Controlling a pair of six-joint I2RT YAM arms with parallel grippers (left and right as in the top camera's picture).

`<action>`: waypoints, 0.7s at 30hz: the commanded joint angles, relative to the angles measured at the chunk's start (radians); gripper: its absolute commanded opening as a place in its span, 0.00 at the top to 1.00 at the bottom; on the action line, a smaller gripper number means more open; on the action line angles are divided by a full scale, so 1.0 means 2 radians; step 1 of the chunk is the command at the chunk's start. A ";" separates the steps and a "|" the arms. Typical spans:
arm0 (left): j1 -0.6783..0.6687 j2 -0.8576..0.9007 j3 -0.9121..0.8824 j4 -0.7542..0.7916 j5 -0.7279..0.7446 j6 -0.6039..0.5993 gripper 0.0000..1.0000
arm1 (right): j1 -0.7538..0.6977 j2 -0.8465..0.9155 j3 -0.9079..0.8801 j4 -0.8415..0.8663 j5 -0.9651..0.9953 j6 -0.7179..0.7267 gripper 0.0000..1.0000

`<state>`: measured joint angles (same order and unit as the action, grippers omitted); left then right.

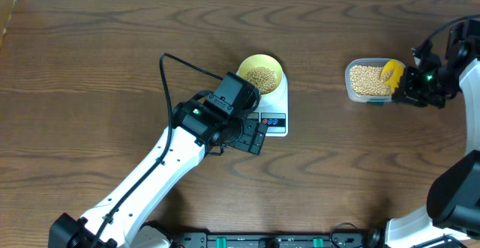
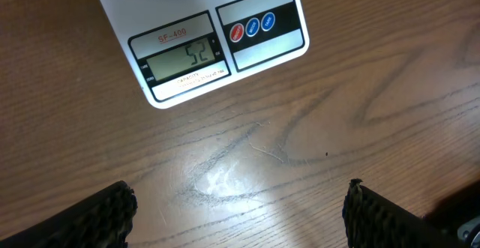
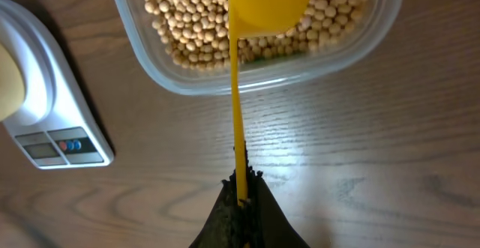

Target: Scoop item into bowl and weigh 50g on scale

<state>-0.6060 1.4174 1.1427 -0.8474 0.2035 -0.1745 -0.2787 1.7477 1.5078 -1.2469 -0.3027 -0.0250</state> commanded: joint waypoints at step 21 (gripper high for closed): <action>0.000 -0.007 0.001 0.013 -0.080 0.010 0.09 | 0.113 0.003 -0.002 -0.023 0.193 0.051 0.99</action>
<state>-0.6060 1.4174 1.1427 -0.8185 0.0639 -0.1741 -0.0551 1.7477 1.5078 -1.2892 0.0212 0.0502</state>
